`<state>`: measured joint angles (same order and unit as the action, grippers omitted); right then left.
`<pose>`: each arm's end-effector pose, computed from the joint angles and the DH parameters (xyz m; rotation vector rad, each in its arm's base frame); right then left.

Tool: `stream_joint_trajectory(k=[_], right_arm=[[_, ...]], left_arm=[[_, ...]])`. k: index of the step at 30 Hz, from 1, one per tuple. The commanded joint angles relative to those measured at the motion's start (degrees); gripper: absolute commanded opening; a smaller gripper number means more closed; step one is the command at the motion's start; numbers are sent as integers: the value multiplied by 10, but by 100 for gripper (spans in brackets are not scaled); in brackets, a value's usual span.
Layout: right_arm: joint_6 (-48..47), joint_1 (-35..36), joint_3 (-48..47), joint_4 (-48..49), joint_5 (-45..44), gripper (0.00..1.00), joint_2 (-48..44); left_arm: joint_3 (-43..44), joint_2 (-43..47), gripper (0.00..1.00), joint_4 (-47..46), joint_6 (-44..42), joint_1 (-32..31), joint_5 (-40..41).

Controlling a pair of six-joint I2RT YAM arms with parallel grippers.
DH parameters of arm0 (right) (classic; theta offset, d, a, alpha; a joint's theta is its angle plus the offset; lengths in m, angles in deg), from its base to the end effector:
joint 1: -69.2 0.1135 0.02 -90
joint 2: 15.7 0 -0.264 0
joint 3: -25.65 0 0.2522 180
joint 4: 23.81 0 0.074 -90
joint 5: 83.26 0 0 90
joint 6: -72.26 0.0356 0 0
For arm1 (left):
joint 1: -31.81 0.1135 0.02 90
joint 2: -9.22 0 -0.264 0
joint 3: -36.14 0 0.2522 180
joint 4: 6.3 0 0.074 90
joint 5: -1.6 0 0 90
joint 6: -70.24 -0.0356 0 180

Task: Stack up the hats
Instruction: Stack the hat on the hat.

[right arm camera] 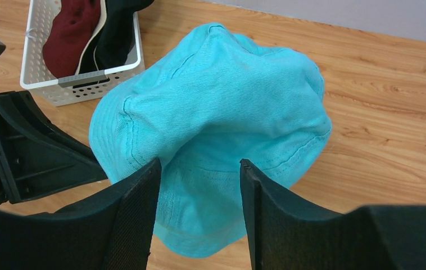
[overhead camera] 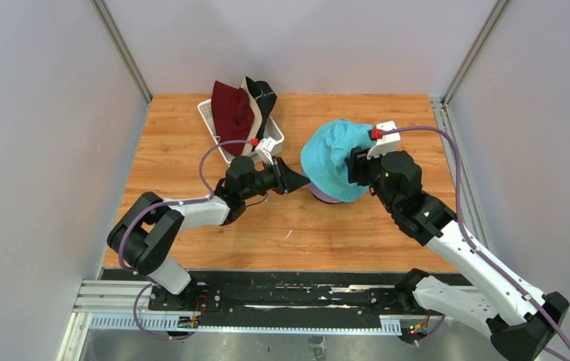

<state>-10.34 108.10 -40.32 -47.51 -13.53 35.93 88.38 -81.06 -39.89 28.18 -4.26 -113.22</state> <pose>0.1684 0.1200 0.3655 -0.2149 1.7192 0.2900 0.2546 -0.2040 0.2138 0.1808 1.8529 -1.4278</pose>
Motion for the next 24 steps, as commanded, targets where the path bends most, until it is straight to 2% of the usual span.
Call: stream_joint_trajectory(k=[1, 6, 8, 9, 12, 14, 15, 18, 24], right_arm=[[-15, -2, -13, 30, 11, 54, 3], [-9, -2, -11, 38, 37, 54, 4], [-7, -2, -8, 40, 44, 54, 0], [-9, -3, -7, 40, 46, 54, -2], [-13, -2, -8, 40, 44, 54, -7], [-14, -2, -11, 35, 44, 54, -10], [-14, -2, -12, 34, 44, 54, -10], [-15, -3, -13, 34, 45, 54, -16], [-15, -2, -11, 32, 45, 54, -19]], left_arm=[[-19, 40, 26, 70, -48, 34, 48], [-43, 75, 37, 83, -26, 87, 66], [-47, 79, 50, 49, 14, 88, 52], [-49, 70, 52, 10, 50, 88, 34], [-64, 7, 54, -202, 185, 89, -29], [-65, -81, 56, -374, 292, 88, -49], [-59, -119, 59, -422, 337, 88, -58], [-43, -165, 61, -427, 326, 79, -54], [-42, -162, 62, -426, 296, 67, -23]])
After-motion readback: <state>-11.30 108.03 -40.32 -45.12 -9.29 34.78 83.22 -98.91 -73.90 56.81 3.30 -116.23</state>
